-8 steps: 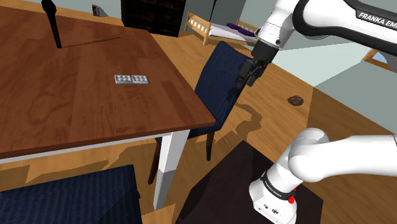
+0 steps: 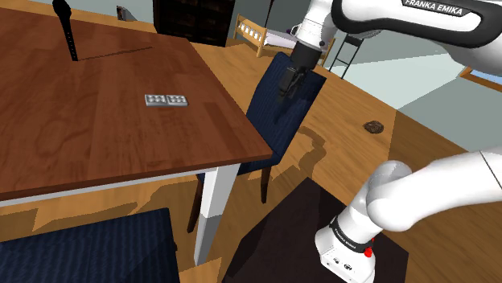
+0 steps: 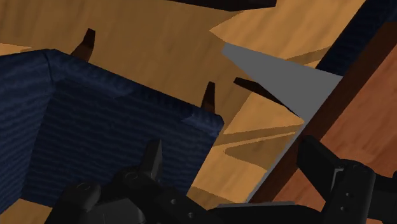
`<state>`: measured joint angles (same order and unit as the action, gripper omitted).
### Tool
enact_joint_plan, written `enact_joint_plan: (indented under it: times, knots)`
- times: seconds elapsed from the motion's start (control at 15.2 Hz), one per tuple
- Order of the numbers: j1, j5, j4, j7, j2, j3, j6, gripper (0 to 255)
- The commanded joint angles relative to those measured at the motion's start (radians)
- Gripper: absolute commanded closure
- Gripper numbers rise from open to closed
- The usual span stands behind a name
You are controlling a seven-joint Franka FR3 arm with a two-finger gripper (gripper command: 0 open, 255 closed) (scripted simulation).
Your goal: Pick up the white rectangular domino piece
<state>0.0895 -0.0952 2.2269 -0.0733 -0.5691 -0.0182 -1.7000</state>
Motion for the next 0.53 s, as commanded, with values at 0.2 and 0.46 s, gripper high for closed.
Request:
enact_joint_plan:
  times: [0.2,0.46]
  knots:
    - [0.051,0.01,-0.165,-0.125,0.202,-0.013,-0.027,0]
    - [0.086,0.02,-0.308,-0.214,0.353,-0.034,-0.027,0]
